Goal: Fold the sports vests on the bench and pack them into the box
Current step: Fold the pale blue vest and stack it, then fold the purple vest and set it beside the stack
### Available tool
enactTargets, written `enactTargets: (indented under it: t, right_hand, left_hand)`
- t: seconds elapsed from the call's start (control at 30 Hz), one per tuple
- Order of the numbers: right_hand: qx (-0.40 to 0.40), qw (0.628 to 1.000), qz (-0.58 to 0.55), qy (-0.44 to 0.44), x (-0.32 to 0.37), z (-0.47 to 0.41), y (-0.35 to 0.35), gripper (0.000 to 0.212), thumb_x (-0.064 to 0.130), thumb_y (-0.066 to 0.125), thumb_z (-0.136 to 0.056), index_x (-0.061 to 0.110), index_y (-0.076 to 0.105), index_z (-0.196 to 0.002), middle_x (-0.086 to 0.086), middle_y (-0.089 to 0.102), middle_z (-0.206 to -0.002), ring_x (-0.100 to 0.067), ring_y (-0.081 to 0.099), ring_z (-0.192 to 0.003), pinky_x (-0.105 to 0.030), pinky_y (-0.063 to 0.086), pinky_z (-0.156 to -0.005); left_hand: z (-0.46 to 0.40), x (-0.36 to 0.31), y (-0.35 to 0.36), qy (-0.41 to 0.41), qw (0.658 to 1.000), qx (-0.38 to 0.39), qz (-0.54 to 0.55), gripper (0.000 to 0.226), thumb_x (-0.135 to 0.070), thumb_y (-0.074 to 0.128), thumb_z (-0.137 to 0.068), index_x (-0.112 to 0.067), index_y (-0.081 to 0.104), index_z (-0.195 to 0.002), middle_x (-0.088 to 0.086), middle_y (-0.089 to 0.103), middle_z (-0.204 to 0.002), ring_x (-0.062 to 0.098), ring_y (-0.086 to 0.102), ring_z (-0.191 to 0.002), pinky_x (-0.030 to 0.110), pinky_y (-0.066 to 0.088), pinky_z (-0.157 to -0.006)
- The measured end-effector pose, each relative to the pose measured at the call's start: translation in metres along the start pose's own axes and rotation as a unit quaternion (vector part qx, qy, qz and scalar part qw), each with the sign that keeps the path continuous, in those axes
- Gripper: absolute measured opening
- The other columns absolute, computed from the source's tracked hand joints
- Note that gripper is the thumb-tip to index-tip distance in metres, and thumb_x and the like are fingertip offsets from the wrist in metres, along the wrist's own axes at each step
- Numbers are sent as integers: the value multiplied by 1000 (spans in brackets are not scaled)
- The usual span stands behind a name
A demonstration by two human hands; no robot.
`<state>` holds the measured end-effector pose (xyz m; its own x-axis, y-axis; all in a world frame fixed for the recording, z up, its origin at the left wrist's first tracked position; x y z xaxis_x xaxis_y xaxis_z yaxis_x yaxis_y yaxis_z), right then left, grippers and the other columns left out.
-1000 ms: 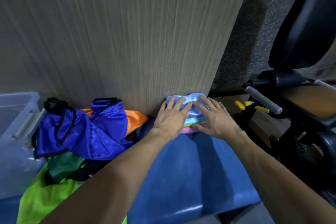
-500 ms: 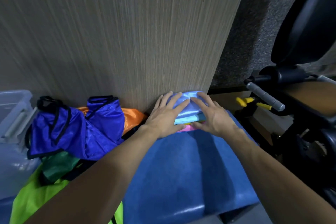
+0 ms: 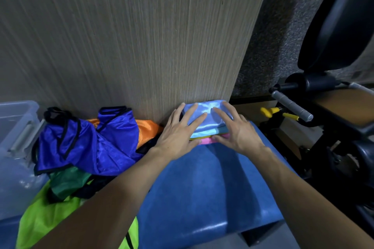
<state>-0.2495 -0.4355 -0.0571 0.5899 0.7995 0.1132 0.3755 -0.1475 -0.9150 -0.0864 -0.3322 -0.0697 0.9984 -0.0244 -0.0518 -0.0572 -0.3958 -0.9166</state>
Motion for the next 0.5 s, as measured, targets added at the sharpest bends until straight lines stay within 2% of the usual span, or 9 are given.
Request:
enactTargets:
  t: [0.2,0.33,0.4,0.5]
  right_hand:
    - [3,1000,8,7,1,2,-3,97,54,79,-78,38,24,-157,1,11,-169,-43,59,-113,-53,55,-87]
    - [4,1000,20,18,5,3,-6,99,55,79,-78,38,24,-159,1,9,-170,-43,56,-120,-56,51,-95]
    - [10,999,27,23,7,4,-7,99,57,77,-79,38,22,-159,1,7,-170,-42,48,-132,-62,44,-104]
    - [3,999,38,26,16,7,-10,96,66,69,-82,36,22,-160,1,7,-170,-41,26,-149,-71,22,-113]
  left_hand:
    - [-1,-2,-1,10,1000,9,-10,83,-46,65,-93,-35,19,-161,-1,0,-171,36,-3,-155,52,16,-125]
    - [1,-3,-5,17,1000,5,-11,84,-45,65,-93,-34,18,-162,-1,0,-171,35,-4,-155,51,12,-126]
    - [2,-3,-8,19,1000,3,-14,84,-46,65,-93,-34,18,-162,0,2,-171,36,-2,-155,51,13,-126]
    - [10,-1,-19,27,999,-16,-10,82,-49,66,-92,-31,24,-161,3,10,-170,36,6,-155,50,15,-126]
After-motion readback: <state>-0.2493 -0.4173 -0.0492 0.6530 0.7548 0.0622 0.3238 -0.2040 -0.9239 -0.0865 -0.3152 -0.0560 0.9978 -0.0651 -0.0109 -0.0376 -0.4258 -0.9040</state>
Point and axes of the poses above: each hand's wrist, its own z-axis away from the middle knuckle, its own y-axis out of the palm, x = y × z, the point moved 6 cm from there along -z, towards the middle knuckle
